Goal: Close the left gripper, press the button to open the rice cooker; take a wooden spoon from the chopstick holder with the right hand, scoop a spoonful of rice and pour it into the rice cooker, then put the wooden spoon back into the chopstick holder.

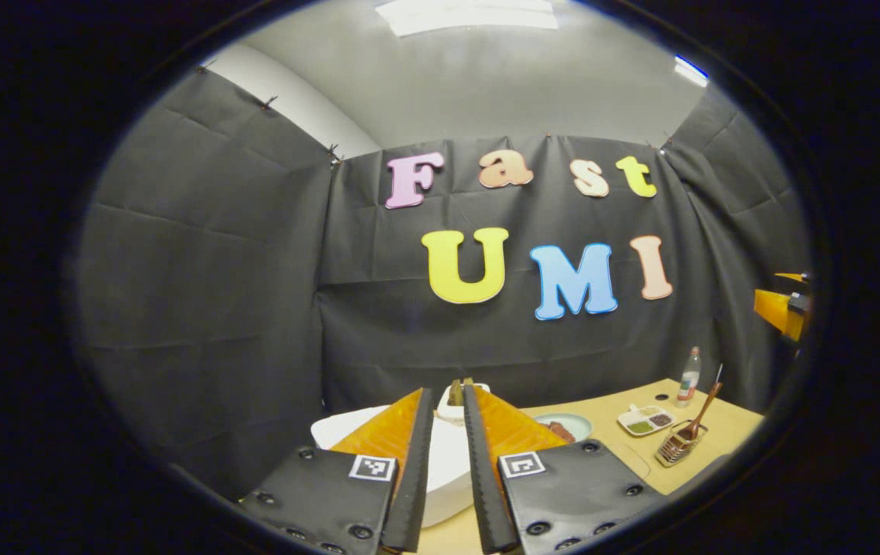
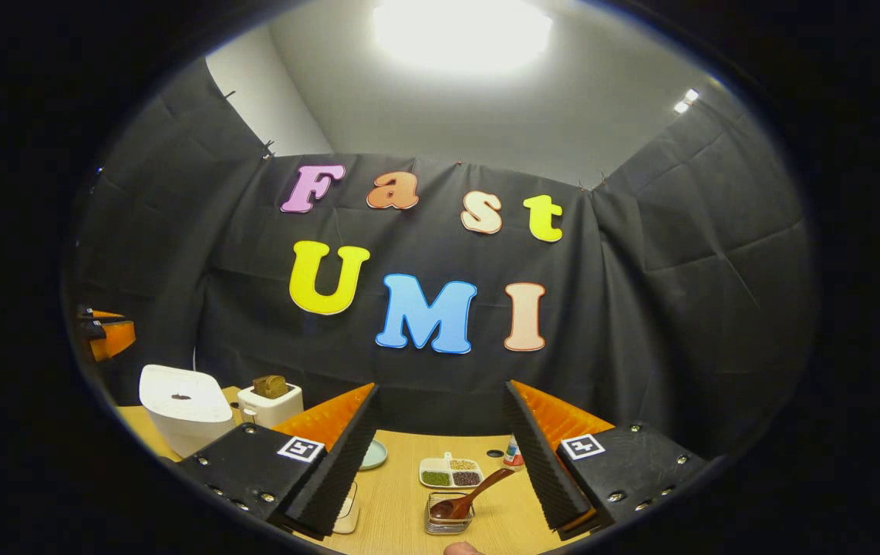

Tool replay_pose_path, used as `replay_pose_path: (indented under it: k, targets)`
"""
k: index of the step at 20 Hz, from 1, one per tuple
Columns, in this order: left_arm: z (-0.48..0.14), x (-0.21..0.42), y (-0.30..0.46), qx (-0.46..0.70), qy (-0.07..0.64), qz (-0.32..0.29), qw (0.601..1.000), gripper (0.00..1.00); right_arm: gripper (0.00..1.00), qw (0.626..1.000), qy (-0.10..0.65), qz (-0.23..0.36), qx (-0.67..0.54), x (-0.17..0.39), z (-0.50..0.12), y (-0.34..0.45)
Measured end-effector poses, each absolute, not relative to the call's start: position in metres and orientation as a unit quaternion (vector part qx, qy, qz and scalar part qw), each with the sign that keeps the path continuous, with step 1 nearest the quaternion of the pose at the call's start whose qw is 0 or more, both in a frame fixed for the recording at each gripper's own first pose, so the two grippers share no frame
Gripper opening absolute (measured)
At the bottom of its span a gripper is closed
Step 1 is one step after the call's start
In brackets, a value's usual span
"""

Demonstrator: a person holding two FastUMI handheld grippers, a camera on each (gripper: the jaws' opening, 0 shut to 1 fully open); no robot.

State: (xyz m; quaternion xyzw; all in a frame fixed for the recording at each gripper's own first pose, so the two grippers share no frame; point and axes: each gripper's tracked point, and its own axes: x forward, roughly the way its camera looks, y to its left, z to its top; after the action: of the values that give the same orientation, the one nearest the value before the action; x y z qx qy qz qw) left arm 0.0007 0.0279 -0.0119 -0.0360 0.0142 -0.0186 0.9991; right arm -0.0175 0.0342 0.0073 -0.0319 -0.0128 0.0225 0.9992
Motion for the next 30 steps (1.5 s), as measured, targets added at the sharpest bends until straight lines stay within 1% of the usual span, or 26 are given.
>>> replay_pose_path:
  k: [1, 3, 4, 6, 9, 17, 26, 30]
  targets:
    - [-0.018, 0.004, 0.029, -0.040, 0.019, -0.021, 0.999, 0.28, 0.96, 0.999, -0.014, 0.022, -0.031, -0.018, 0.009, 0.036]
    - [-0.026, 0.009, 0.042, -0.041, 0.033, -0.008, 0.999, 0.17, 0.96, 0.999, -0.014, 0.020, -0.027, -0.018, 0.009, 0.039]
    - [-0.033, 0.011, 0.044, -0.042, 0.043, -0.014, 0.998, 0.16, 0.96, 0.999, -0.013, 0.018, -0.026, -0.019, 0.008, 0.040]
    - [-0.038, 0.017, 0.057, -0.037, 0.049, -0.005, 0.998, 0.09, 0.96, 0.999, -0.012, 0.016, -0.027, -0.020, 0.008, 0.043]
    - [-0.045, 0.032, 0.060, -0.031, 0.055, -0.023, 0.998, 0.08, 0.96, 1.000, -0.007, 0.012, -0.027, -0.019, 0.006, 0.047]
    - [-0.102, 0.083, 0.072, -0.013, 0.105, -0.050, 0.993, 0.08, 0.96, 0.999, 0.016, -0.016, -0.039, -0.023, -0.007, 0.048]
    - [-0.174, 0.137, 0.062, -0.038, 0.174, -0.087, 0.980, 0.09, 0.96, 0.996, 0.043, -0.060, -0.057, -0.039, -0.019, 0.035]
    - [-0.202, 0.150, 0.061, -0.053, 0.210, -0.092, 0.972, 0.09, 0.96, 0.994, 0.051, -0.077, -0.056, -0.044, -0.022, 0.028]
